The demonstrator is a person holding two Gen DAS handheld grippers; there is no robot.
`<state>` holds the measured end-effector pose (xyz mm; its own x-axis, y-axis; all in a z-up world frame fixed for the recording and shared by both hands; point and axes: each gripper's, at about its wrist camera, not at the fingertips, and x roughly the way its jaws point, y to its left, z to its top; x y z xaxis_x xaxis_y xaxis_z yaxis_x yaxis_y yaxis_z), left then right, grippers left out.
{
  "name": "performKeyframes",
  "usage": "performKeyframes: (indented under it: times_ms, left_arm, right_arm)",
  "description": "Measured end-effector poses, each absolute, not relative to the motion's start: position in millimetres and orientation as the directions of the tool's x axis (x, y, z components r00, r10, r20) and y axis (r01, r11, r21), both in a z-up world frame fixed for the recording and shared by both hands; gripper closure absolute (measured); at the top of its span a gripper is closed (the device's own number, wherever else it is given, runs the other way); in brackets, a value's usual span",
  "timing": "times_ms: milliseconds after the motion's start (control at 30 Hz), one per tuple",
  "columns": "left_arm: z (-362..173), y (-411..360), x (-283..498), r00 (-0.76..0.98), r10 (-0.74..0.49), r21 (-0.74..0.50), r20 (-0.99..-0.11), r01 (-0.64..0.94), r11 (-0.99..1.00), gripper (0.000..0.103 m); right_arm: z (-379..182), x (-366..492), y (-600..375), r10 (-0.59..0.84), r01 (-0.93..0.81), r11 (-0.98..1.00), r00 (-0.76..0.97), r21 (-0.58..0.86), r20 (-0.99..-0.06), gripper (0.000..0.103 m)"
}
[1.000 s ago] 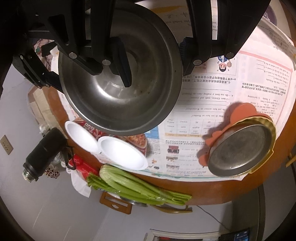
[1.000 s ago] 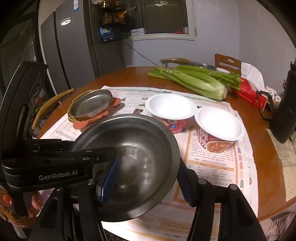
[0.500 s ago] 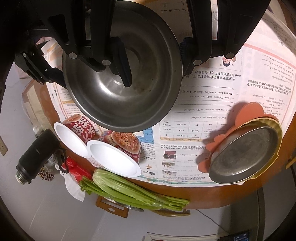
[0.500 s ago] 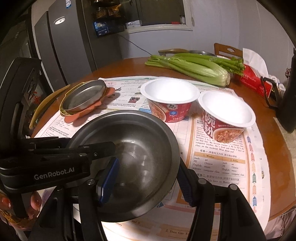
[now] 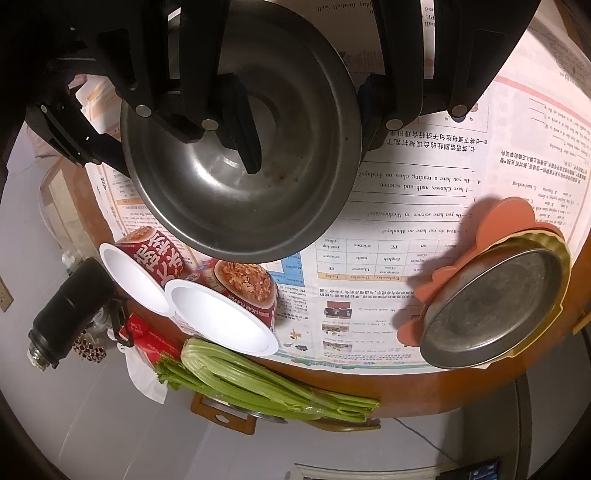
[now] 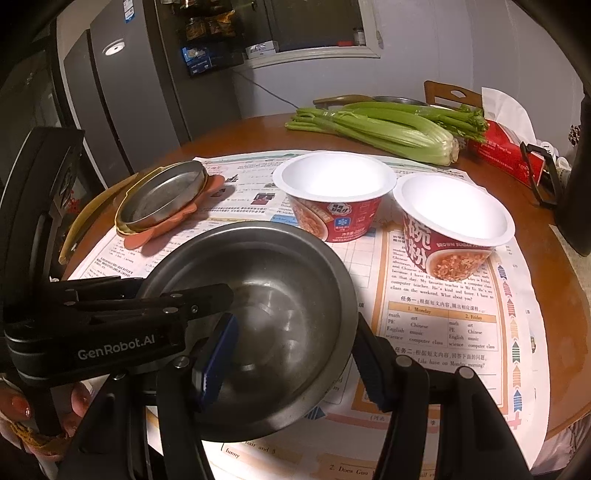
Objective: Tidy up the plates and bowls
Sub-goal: 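Lift the steel bowl with the left tool and carry it beside the white bowls, then lower the steel bowl onto the newspaper and open the left tool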
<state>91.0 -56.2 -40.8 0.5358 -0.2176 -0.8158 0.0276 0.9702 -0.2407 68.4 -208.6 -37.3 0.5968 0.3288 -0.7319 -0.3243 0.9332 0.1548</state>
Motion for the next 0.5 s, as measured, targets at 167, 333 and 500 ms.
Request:
performKeyframes:
  times_ms: [167, 333, 500]
  left_arm:
    - [-38, -53, 90, 0.544, -0.217, -0.246, -0.810, 0.020, 0.969, 0.056]
    - [-30, -48, 85, 0.561, -0.224, -0.261, -0.797, 0.015, 0.965, 0.056]
    - [-12, -42, 80, 0.601, -0.221, -0.264, -0.768, 0.017, 0.964, 0.055]
  right_arm:
    - [-34, 70, -218, 0.339, -0.295, 0.936, 0.605, 0.193, -0.721, 0.042]
    - [-27, 70, -232, 0.353, -0.261, 0.935, 0.630, 0.239, -0.692, 0.042]
    - [-18, 70, -246, 0.376, -0.236, 0.926, 0.650, 0.295, -0.660, 0.042]
